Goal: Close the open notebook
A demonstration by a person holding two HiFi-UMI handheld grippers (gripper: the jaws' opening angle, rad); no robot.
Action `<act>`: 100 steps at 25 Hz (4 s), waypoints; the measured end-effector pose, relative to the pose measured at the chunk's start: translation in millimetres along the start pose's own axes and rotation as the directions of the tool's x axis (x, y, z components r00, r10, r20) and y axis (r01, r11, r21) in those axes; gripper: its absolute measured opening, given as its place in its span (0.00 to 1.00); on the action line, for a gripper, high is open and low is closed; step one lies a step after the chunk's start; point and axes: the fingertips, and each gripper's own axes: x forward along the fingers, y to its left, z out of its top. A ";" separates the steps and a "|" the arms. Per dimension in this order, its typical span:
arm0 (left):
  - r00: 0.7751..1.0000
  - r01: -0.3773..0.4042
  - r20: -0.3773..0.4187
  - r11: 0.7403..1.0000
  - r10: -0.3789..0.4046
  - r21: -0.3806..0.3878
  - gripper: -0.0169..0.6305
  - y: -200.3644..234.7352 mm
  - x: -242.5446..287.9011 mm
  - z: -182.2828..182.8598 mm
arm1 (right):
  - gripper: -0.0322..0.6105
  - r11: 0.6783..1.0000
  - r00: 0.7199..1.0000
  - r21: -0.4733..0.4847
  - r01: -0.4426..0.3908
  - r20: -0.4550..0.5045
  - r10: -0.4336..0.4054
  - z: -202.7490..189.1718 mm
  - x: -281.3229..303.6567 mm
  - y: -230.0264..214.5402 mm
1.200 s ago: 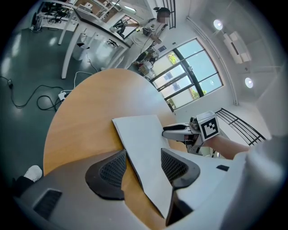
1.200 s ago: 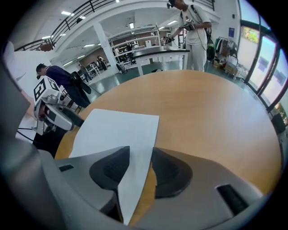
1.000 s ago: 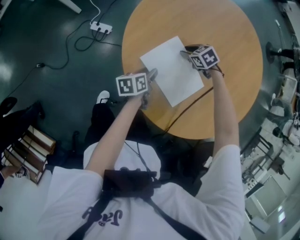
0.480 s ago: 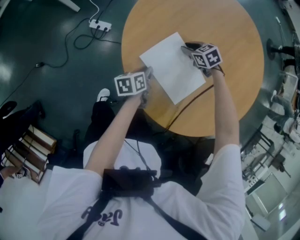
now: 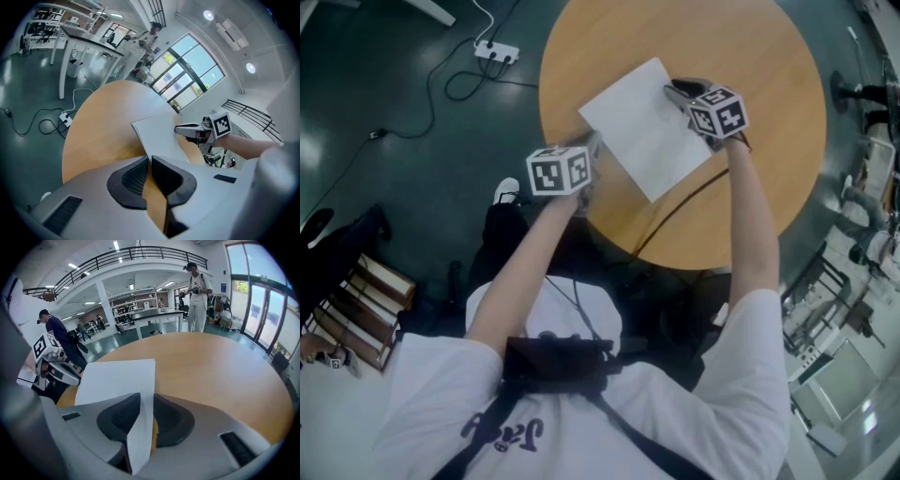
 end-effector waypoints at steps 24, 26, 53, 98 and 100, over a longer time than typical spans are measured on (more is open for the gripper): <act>0.998 0.003 0.048 0.776 -0.043 0.631 0.06 -49.2 -26.3 3.5 | 0.17 0.985 0.951 0.076 0.153 0.261 -0.168 -12.5 -58.2 6.1; 0.997 0.008 0.047 0.741 -0.053 0.671 0.06 -55.1 -27.6 1.2 | 0.17 0.982 0.941 0.113 0.151 0.287 -0.178 -17.3 -62.3 5.6; 0.986 0.137 -0.127 0.096 -0.108 0.986 0.06 -98.5 -25.6 -70.1 | 0.15 0.917 0.881 0.339 0.211 0.342 -0.328 -105.5 -91.9 22.4; 0.881 0.457 -0.374 0.315 -0.290 0.832 0.06 -158.4 -34.0 -97.1 | 0.15 0.641 0.654 0.708 0.297 0.338 -0.677 -162.2 -183.7 151.4; 0.880 0.448 -0.342 0.335 -0.329 0.829 0.06 -166.9 -45.1 -79.1 | 0.15 0.629 0.617 0.715 0.306 0.354 -0.703 -141.3 -194.7 164.4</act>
